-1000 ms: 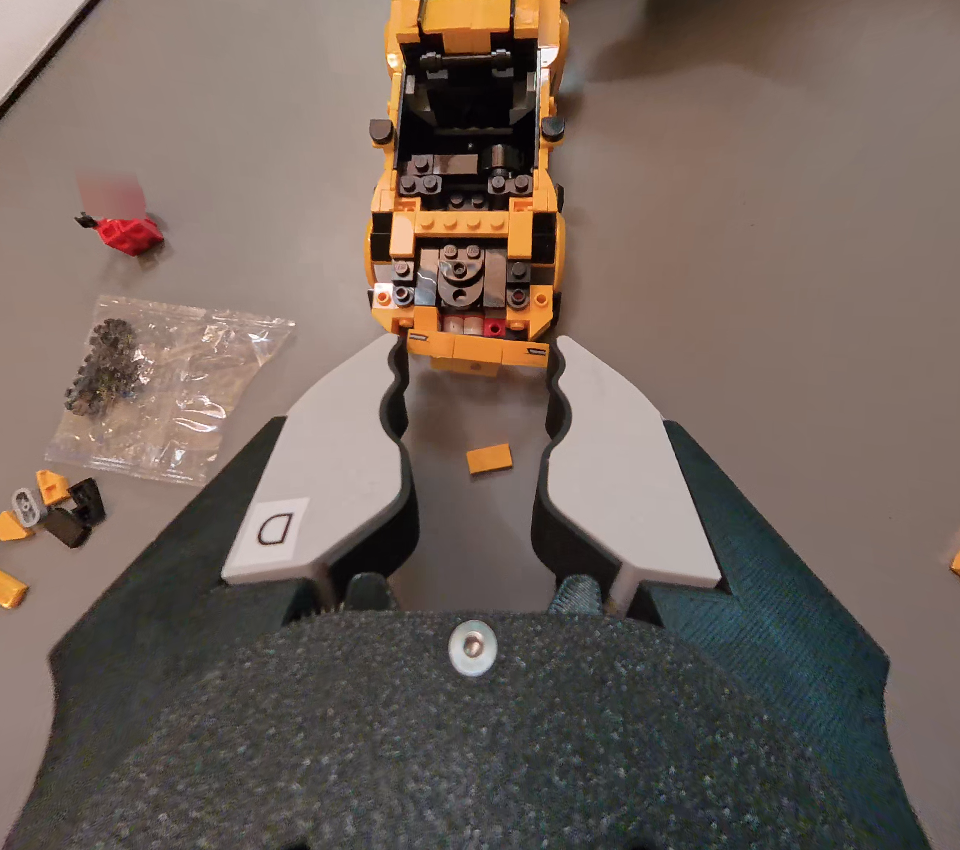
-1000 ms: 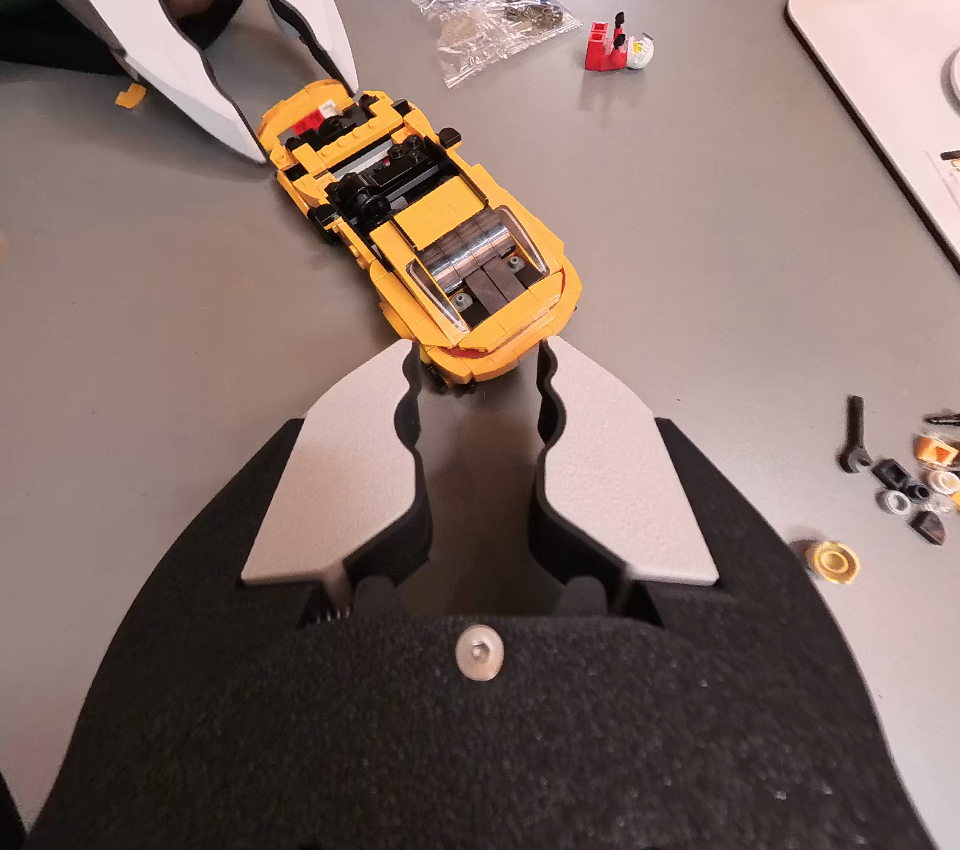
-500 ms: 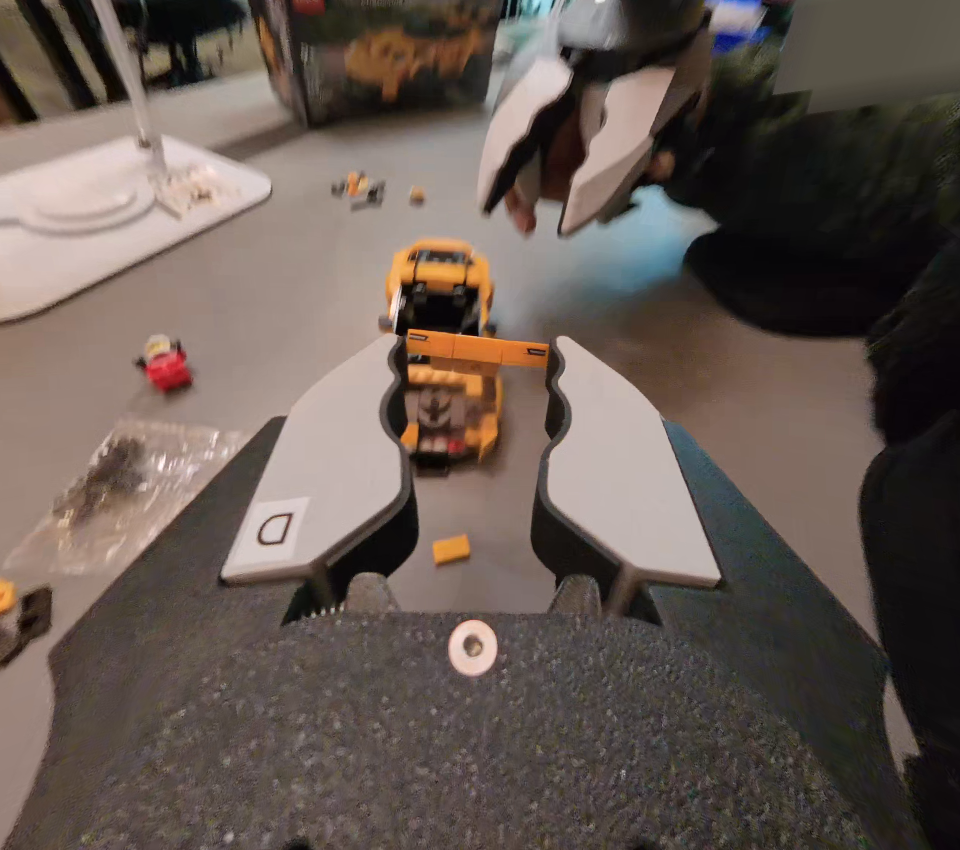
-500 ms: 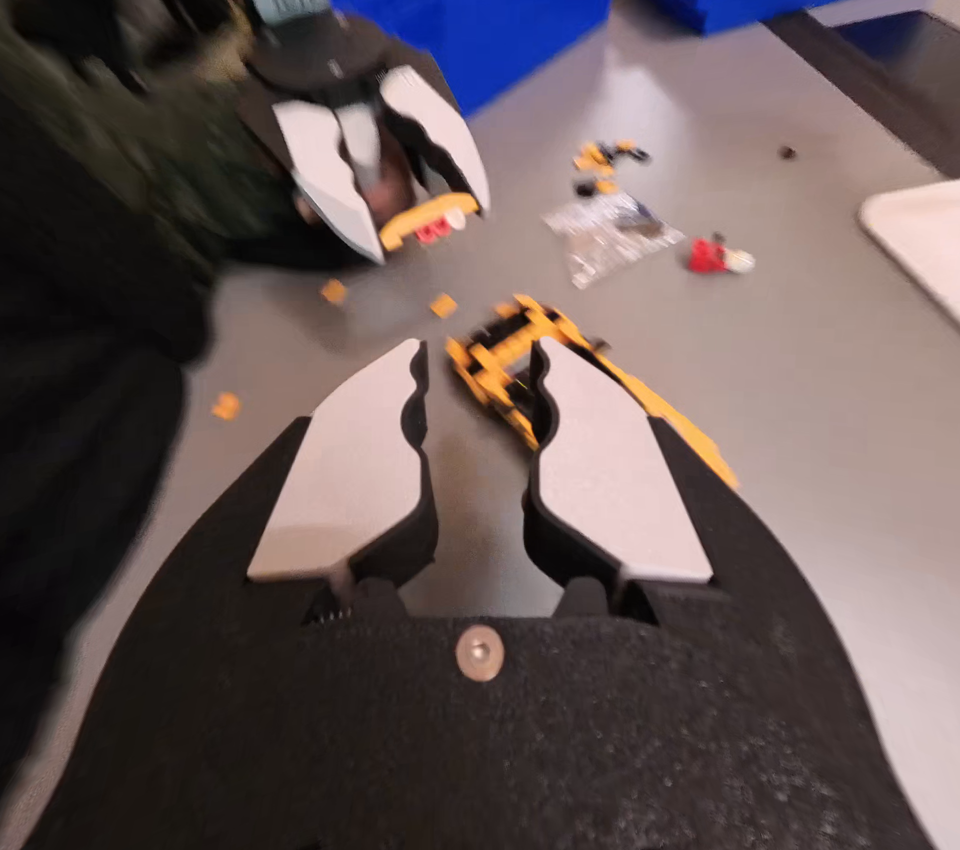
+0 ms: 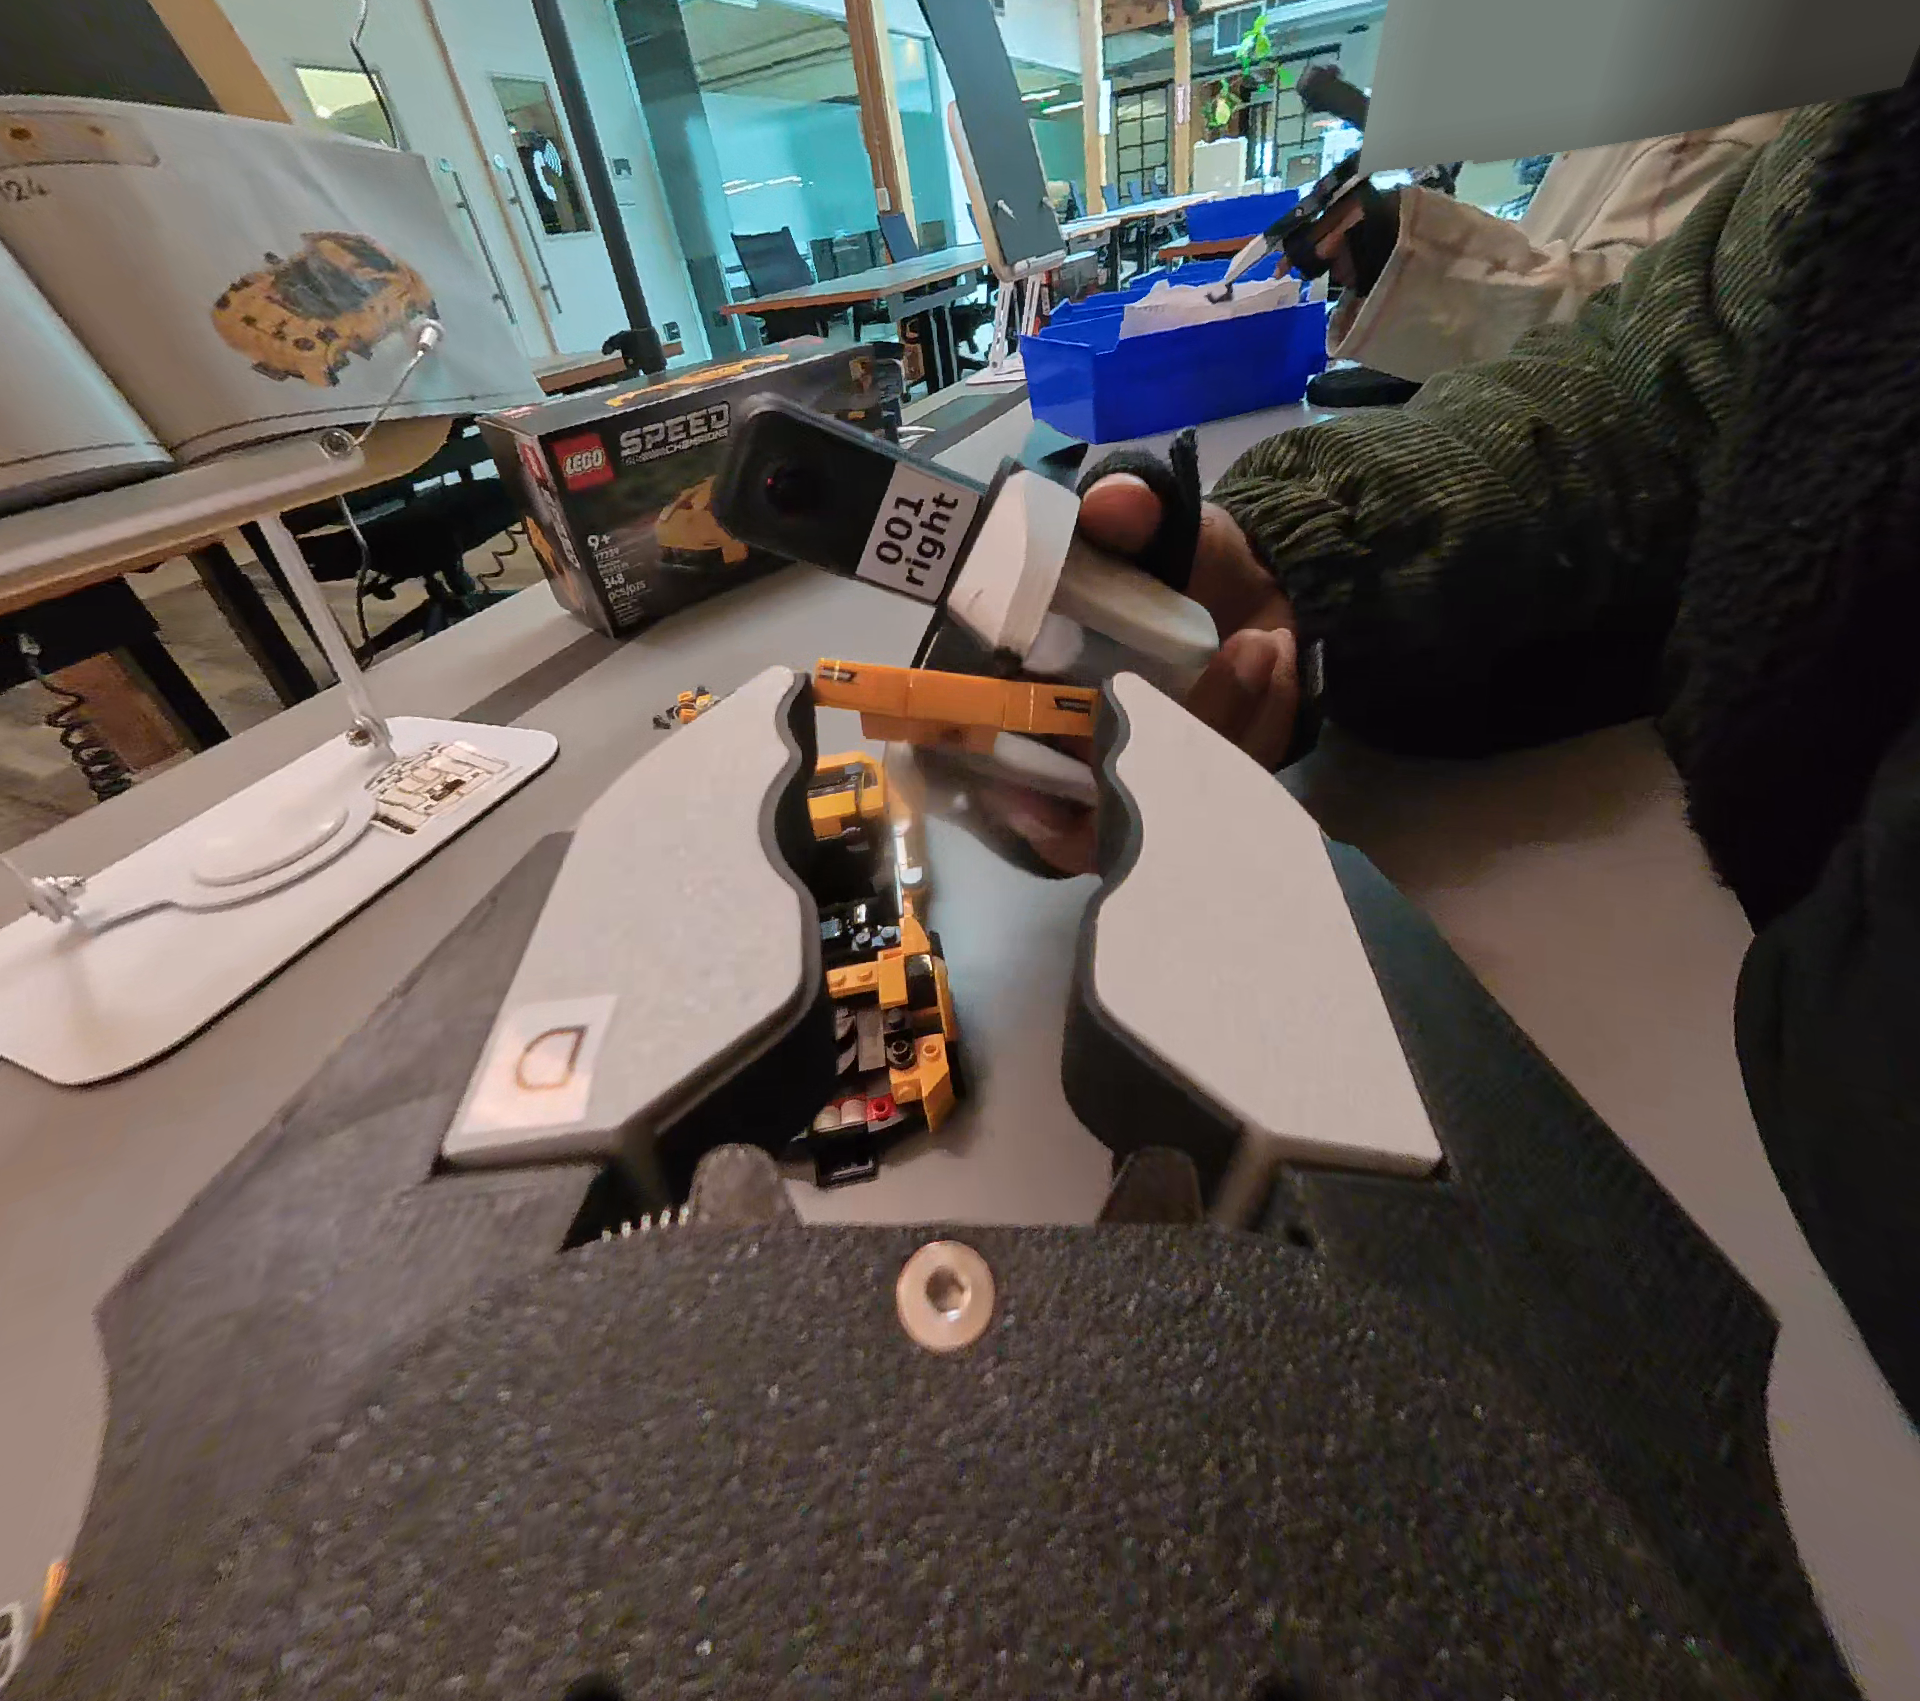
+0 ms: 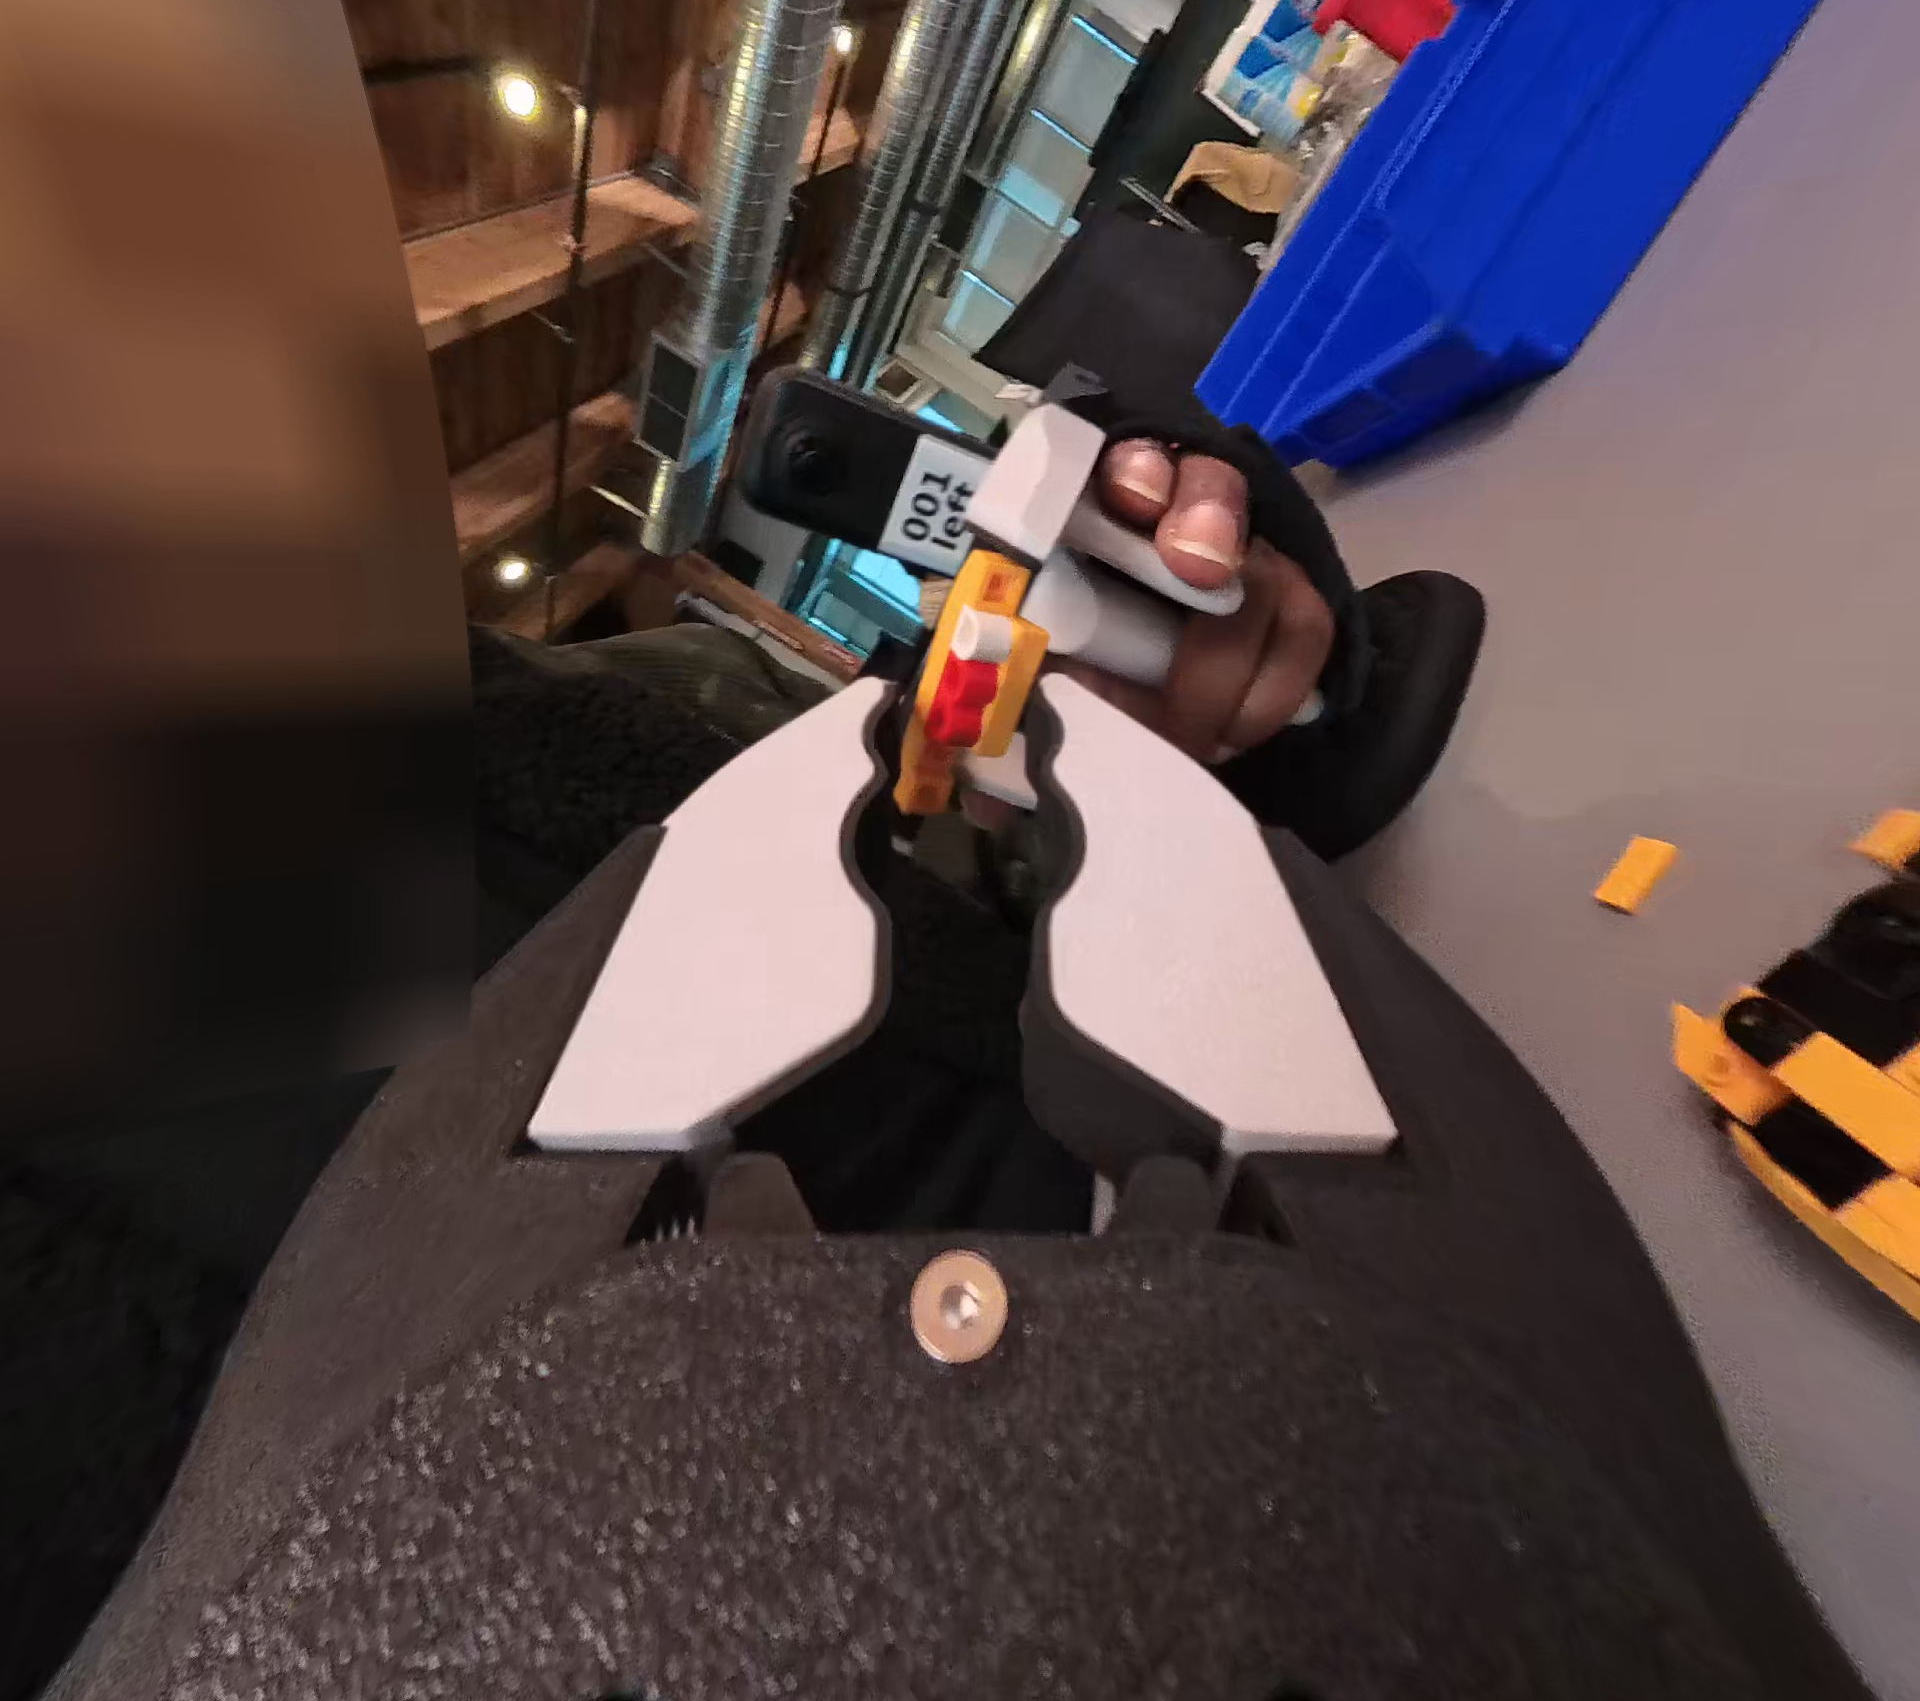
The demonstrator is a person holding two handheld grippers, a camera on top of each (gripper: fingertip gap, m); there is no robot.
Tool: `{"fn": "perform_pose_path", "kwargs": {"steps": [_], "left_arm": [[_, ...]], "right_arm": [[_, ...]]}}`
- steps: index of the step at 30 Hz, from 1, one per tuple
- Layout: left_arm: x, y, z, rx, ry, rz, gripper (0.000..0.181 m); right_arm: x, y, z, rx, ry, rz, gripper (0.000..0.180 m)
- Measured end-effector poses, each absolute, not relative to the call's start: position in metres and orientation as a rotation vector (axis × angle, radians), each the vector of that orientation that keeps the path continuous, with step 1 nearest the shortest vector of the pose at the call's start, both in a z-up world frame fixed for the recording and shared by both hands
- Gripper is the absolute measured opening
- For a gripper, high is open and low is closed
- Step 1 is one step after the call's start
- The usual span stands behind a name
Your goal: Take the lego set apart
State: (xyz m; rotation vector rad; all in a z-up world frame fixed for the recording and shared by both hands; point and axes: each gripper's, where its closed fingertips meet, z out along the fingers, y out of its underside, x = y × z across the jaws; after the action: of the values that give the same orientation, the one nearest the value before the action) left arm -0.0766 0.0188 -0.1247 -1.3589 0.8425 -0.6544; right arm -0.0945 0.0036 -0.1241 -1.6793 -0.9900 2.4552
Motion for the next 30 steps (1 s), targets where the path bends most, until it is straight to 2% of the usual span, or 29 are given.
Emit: {"fn": "perform_pose_path", "kwargs": {"steps": [5,10,17,25,30], "left_arm": [[-0.079,0.023,-0.136,-1.402,0.887,-0.558,0.05],[-0.081,0.028,-0.15,-1.442,0.951,-0.437,0.059],[-0.083,0.033,-0.162,-1.465,0.993,-0.35,0.049],[-0.094,0.026,-0.142,-1.564,0.635,-1.15,0.04],[-0.081,0.012,-0.132,-1.55,0.467,-1.691,0.053]], "right_arm": [[-0.095,0.011,-0.136,-1.754,-1.048,2.263,0.017],[-0.094,0.021,-0.151,-1.867,-1.101,2.022,0.013],[-0.095,0.025,-0.168,-1.845,-1.212,1.791,0.014],[-0.084,0.028,-0.149,-1.275,-1.44,1.406,0.013],[-0.078,0.027,-0.143,-0.864,-1.534,0.915,0.013]]}}
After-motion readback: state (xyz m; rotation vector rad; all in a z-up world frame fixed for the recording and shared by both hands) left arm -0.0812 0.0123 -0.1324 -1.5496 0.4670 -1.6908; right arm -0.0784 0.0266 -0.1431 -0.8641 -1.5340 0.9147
